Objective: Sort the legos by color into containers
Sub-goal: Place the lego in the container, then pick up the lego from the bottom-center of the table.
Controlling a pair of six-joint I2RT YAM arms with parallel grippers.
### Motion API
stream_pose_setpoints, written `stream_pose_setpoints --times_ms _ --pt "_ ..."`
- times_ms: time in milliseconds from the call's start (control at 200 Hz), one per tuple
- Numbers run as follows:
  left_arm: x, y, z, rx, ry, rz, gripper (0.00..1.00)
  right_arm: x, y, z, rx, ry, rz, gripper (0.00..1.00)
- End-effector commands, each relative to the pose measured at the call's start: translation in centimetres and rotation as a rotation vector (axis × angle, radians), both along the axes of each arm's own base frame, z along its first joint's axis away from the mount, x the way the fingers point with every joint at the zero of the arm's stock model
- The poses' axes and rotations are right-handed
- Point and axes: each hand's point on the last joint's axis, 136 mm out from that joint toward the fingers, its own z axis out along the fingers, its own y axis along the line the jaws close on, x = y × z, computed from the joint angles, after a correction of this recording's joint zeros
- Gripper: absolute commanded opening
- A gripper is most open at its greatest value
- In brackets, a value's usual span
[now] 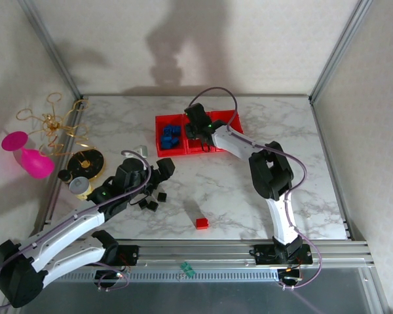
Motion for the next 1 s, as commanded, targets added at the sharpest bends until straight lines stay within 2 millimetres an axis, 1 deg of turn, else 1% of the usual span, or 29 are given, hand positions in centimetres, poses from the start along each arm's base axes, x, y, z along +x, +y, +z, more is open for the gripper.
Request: stream_pose_setpoints --times_ms 0,35,85,105,195,285,325,335,350,395,486,496,561,681,841,901,996 --pt "0.9 0.0 2.1 -0.01 -0.059 0.011 1.0 2.3 -0.8 1.2 -0.02 -0.051 -0.055 0.44" --pt "0.9 0.0 2.1 -0.007 -0.059 0.01 1.0 2.4 -0.6 1.6 -0.015 -0.056 -0.055 0.47" --pt "0.9 0.1 2.1 -0.005 -0.058 0.009 1.0 2.4 -0.5 2.3 -0.005 -0.065 -0.052 0.58" --pt "0.8 0.1 2.2 -0.004 -0.06 0.008 1.0 2.4 -0.5 2.6 -0.001 -0.068 -0.052 0.6" --pt "0.7 0.1 2.3 -0.009 -0.059 0.006 1.0 1.5 -0.6 3.8 0.021 -0.07 -0.036 0.61" --pt "0.4 -0.2 2.5 -0.023 -0.056 -0.012 1.0 -0.7 -0.5 4.7 0.035 -0.061 -0.01 0.61" --pt "0.3 -0.3 2.6 -0.03 -0.058 -0.02 0.99 -1.6 -1.2 4.9 0.036 -0.053 -0.017 0.62" --pt "0.2 -0.3 2.6 -0.032 -0.056 -0.022 1.0 -2.5 -0.5 4.9 0.036 -0.05 0.002 0.62" --pt "0.1 -0.3 2.5 -0.032 -0.055 -0.025 0.99 -3.2 -0.3 5.0 0.037 -0.047 0.01 0.63" --pt "-0.2 -0.5 2.4 -0.038 -0.051 -0.041 1.0 -4.9 -0.5 5.0 0.045 -0.033 0.018 0.64" --pt "-0.8 -0.5 2.0 -0.04 -0.033 -0.053 1.0 -8.5 -1.3 4.2 0.056 0.023 0.025 0.66" --pt "-0.9 -0.5 2.0 -0.04 -0.031 -0.055 1.0 -8.8 -1.3 4.3 0.062 0.027 0.026 0.66" --pt "-1.5 -0.4 1.7 -0.046 -0.021 -0.065 1.0 -11.6 -1.8 3.5 0.058 0.066 0.037 0.68" --pt "-2.6 -0.3 1.1 -0.056 0.005 -0.087 1.0 -16.0 -3.4 2.0 0.055 0.153 0.014 0.71" --pt "-4.0 0.5 -0.1 -0.053 0.041 -0.082 1.0 -22.0 -4.9 -0.6 0.035 0.263 -0.013 0.74" --pt "-4.4 0.9 -0.8 -0.048 0.059 -0.078 1.0 -24.0 -5.3 -1.4 0.027 0.3 -0.035 0.76" --pt "-5.0 1.4 -1.8 -0.044 0.086 -0.067 1.0 -27.2 -5.3 -2.7 0.035 0.349 -0.061 0.79"
